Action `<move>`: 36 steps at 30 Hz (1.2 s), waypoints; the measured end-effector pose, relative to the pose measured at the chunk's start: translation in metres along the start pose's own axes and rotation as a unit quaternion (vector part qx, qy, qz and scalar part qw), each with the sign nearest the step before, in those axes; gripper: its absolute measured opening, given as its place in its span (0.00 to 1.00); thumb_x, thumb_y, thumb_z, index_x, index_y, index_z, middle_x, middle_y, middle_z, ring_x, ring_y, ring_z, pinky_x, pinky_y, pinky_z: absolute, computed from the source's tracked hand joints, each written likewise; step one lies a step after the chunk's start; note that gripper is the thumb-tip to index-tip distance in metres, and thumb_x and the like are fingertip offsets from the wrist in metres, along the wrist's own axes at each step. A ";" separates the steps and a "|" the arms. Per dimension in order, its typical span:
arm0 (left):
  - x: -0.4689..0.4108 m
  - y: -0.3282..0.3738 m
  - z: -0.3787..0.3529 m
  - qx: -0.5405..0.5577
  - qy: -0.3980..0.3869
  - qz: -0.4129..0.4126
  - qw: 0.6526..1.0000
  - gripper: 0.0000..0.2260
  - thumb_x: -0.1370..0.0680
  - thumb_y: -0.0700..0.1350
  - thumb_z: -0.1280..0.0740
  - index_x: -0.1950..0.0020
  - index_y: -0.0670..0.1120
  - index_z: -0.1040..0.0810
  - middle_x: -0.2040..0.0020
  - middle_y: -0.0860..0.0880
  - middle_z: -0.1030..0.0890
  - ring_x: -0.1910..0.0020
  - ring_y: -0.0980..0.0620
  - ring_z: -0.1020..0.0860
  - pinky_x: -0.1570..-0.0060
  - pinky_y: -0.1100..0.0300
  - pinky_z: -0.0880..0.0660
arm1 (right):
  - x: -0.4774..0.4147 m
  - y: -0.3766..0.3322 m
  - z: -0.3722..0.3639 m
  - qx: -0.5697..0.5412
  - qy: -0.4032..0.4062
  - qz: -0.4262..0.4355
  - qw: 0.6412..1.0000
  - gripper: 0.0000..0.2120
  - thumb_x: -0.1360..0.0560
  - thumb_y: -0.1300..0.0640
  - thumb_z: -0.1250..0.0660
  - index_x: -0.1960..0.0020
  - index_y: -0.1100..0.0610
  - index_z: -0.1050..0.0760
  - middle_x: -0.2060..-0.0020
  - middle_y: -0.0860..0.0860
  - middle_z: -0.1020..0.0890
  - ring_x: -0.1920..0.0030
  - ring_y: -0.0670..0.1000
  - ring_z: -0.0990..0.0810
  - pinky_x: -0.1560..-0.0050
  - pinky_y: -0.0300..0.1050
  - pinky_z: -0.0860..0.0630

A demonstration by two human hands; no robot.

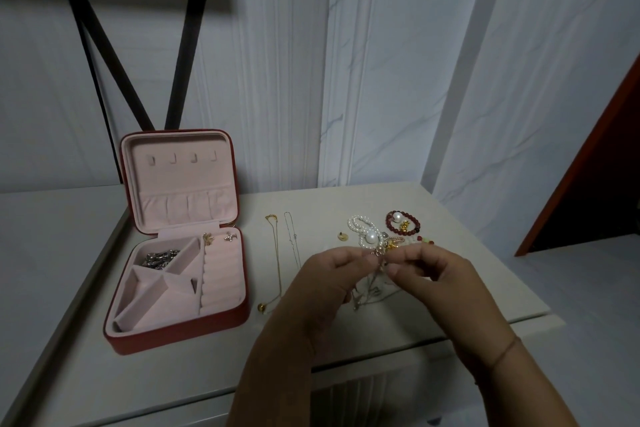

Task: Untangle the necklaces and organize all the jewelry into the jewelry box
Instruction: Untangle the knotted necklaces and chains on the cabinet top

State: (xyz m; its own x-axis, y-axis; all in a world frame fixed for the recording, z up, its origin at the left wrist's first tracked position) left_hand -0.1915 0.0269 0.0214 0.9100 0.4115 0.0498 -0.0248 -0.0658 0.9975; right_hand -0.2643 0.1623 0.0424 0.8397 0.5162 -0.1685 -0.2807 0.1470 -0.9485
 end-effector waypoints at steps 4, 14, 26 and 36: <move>0.001 0.001 -0.001 -0.002 -0.005 -0.017 1.000 0.10 0.24 0.49 0.32 0.48 0.44 0.17 0.75 0.58 0.25 0.74 0.64 0.30 0.66 0.66 0.33 | 0.001 -0.003 -0.004 0.008 -0.007 0.015 1.000 0.04 0.32 0.64 0.26 0.59 0.58 0.18 0.67 0.55 0.18 0.69 0.42 0.24 0.65 0.31 0.26; 0.003 0.006 -0.003 -0.005 0.048 -0.050 0.998 0.05 0.25 0.41 0.32 0.54 0.45 0.15 0.62 0.53 0.16 0.62 0.62 0.19 0.60 0.70 0.27 | -0.002 0.004 -0.006 0.095 0.018 0.074 0.993 0.07 0.29 0.60 0.27 0.66 0.55 0.19 0.72 0.51 0.20 0.68 0.49 0.23 0.65 0.36 0.25; 0.000 0.005 0.001 -0.048 0.149 -0.089 0.984 0.03 0.28 0.43 0.27 0.57 0.51 0.15 0.56 0.45 0.16 0.59 0.52 0.21 0.58 0.65 0.25 | -0.001 0.002 -0.002 -0.181 0.029 -0.012 0.983 0.08 0.23 0.64 0.38 0.57 0.65 0.22 0.63 0.57 0.17 0.62 0.51 0.18 0.54 0.43 0.20; 0.002 0.010 -0.006 -0.044 0.034 -0.043 0.998 0.05 0.25 0.42 0.32 0.58 0.46 0.17 0.65 0.57 0.20 0.70 0.68 0.27 0.65 0.71 0.31 | 0.000 0.000 -0.001 -0.208 0.031 -0.067 0.975 0.08 0.23 0.62 0.38 0.54 0.64 0.22 0.76 0.49 0.40 0.75 0.45 0.44 0.75 0.38 0.46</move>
State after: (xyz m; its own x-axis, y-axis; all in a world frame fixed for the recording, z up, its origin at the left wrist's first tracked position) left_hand -0.1919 0.0324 0.0322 0.8802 0.4732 -0.0361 0.0136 0.0508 0.9986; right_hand -0.2644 0.1613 0.0420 0.8856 0.4628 -0.0399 0.0350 -0.1522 -0.9877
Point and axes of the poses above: each hand's wrist, its own x-axis away from the middle knuckle, its own z-axis out of the back of the hand, y = z × x, the point moved 2 cm from there along -x, towards the middle knuckle
